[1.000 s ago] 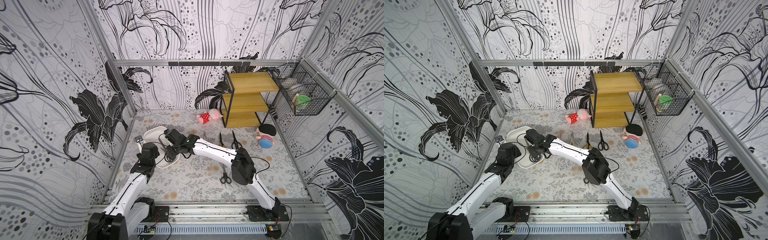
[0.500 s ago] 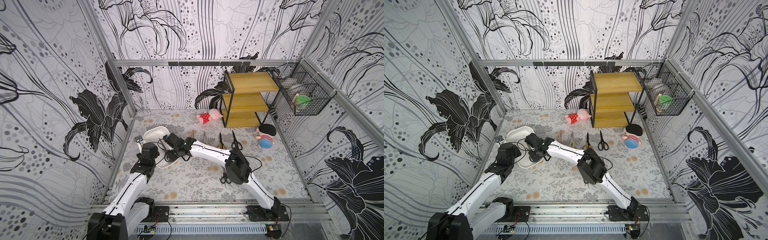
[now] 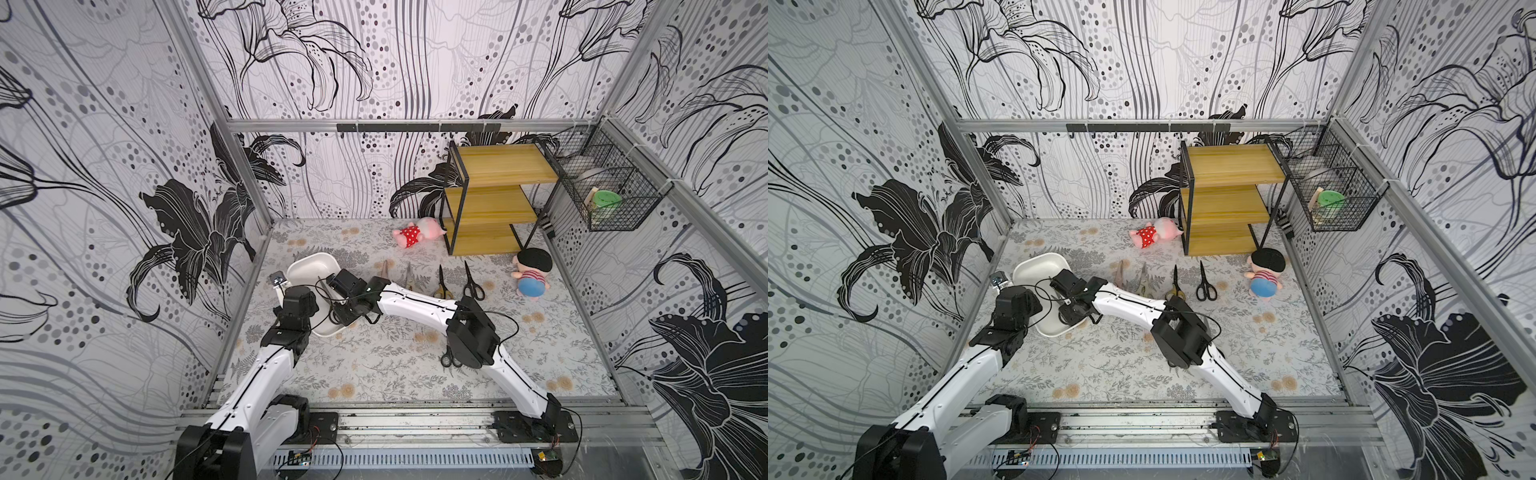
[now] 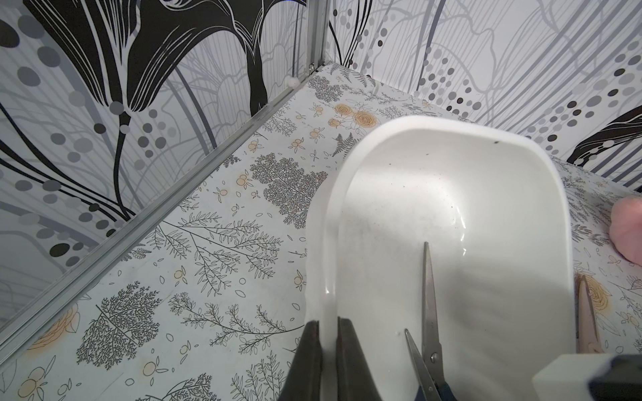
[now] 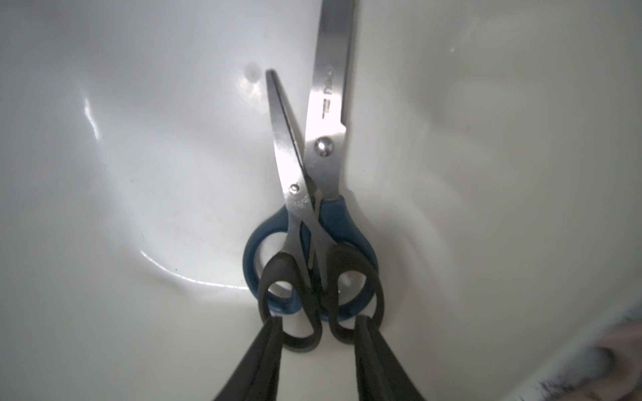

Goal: Take the scissors out of the storage box
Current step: Pick up the scissors from the storage box.

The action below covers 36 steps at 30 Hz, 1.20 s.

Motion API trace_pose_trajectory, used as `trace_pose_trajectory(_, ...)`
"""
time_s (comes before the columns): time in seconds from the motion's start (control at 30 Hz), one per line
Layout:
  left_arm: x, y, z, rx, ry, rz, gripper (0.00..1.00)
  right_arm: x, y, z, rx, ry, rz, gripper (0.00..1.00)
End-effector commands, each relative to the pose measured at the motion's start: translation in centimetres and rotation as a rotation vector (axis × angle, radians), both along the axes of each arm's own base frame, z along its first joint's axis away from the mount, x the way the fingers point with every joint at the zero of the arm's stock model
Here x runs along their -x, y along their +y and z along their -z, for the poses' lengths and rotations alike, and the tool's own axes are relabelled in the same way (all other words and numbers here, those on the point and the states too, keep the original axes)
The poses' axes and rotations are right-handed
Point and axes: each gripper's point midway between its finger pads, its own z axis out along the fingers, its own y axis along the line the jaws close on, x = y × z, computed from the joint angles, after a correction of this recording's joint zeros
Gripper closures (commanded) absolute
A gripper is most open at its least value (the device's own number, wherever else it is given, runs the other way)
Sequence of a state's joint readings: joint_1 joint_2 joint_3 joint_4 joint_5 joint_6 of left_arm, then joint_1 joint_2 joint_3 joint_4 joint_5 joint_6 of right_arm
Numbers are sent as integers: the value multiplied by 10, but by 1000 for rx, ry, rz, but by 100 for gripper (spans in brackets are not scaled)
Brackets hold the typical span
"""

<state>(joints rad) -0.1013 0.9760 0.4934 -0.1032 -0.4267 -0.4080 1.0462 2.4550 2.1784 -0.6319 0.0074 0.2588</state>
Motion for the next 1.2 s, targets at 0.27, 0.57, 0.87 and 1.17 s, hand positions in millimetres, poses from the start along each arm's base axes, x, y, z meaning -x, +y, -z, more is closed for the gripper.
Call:
trace_pose_trajectory(0.27, -9, 1, -24, -7, -76, -8, 100, -7, 5, 16, 35, -21, -19, 61)
trace_pose_trajectory(0.57, -8, 1, -24, -7, -76, -8, 100, -3, 2, 37, 55, 10, -16, 62)
trace_pose_trajectory(0.87, -7, 3, -25, -10, -80, -15, 100, -9, 0, 15, 28, -29, 8, 73)
trace_pose_trajectory(1.17, -8, 3, -27, -8, -87, -14, 100, -9, -1, -25, -22, -54, 29, 87)
